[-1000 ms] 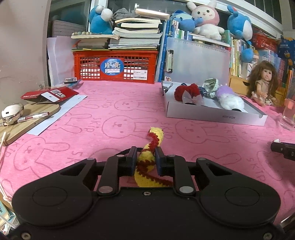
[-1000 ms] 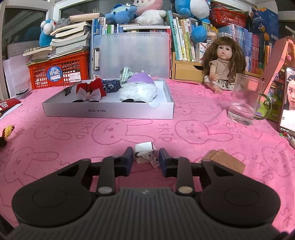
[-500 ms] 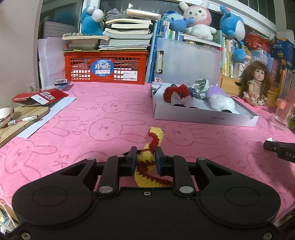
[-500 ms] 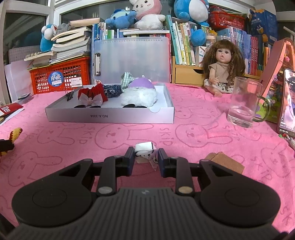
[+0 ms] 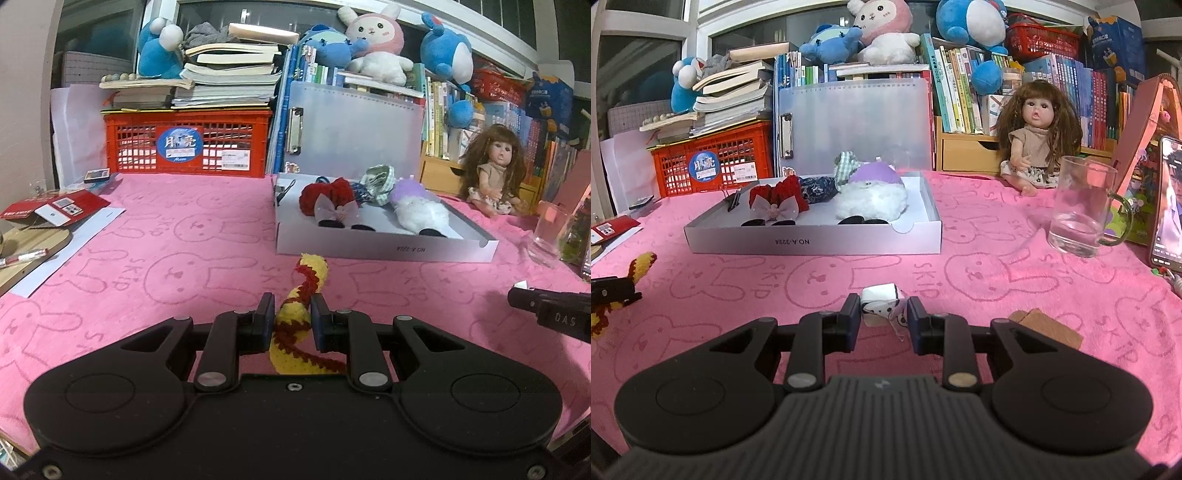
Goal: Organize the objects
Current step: 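Carry knitted snake toward box with left tool while right carries white toy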
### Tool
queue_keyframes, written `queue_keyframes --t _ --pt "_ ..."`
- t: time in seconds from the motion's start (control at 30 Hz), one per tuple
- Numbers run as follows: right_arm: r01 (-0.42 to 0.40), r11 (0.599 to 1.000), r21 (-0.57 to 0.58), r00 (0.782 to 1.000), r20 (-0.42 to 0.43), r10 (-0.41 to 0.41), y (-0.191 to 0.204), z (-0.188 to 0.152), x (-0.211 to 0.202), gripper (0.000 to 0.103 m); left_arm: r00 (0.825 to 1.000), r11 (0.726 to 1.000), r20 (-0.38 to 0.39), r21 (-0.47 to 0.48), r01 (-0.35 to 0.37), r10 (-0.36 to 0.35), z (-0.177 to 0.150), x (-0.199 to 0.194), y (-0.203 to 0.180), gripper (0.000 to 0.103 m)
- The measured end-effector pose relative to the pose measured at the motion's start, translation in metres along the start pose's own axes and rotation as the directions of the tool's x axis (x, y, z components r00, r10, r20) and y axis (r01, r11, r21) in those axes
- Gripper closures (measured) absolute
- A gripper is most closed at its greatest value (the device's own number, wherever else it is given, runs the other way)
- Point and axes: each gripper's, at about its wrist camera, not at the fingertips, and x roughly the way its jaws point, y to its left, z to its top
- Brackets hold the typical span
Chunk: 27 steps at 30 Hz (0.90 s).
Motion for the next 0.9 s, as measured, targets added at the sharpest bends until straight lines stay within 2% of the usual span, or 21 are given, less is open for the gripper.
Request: queue_keyframes --t 0.47,0.9 --pt "-0.008 1.0 0.014 1.0 0.015 0.008 -0.001 0.011 0.001 0.071 0.999 0.999 0.02 0.014 0.04 -0.041 0.019 0.011 -0.01 0.083" --pt "-0.021 1.0 0.018 1.0 0.022 0.021 -0.002 0.025 0.007 0.071 0.997 0.997 0.006 0.008 0.073 -0.073 0.037 0.028 -0.019 0.083"
